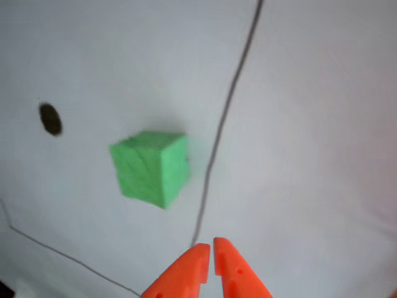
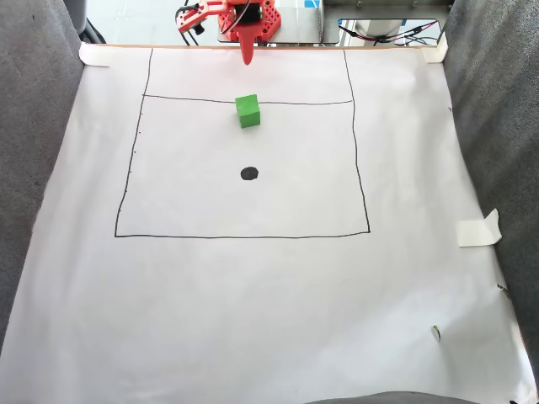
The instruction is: Grasp the colored block, Place it on the black dot, and then return the arm to the default position.
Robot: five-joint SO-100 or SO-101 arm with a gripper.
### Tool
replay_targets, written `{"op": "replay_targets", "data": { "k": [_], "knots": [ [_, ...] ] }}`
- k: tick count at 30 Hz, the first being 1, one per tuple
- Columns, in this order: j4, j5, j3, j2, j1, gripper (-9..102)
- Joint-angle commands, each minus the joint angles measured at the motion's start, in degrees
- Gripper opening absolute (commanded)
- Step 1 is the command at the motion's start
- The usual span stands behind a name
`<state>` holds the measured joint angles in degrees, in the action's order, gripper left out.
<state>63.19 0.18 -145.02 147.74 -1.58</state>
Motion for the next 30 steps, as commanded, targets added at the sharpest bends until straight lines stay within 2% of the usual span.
{"op": "replay_targets", "data": {
  "k": [1, 5, 8, 21, 25, 30],
  "knots": [
    [-5.1, 1.14, 5.45, -6.15, -0.35, 0],
    [-9.49, 1.49, 9.14, -15.21, -0.53, 0],
    [-9.84, 1.76, 13.71, -21.8, -0.35, 0],
    [9.67, 5.71, 39.9, -38.85, -1.67, 0],
    [11.95, 6.77, 44.65, -43.95, -1.23, 0],
    [9.67, 7.65, 46.41, -47.55, -0.62, 0]
  ]
}}
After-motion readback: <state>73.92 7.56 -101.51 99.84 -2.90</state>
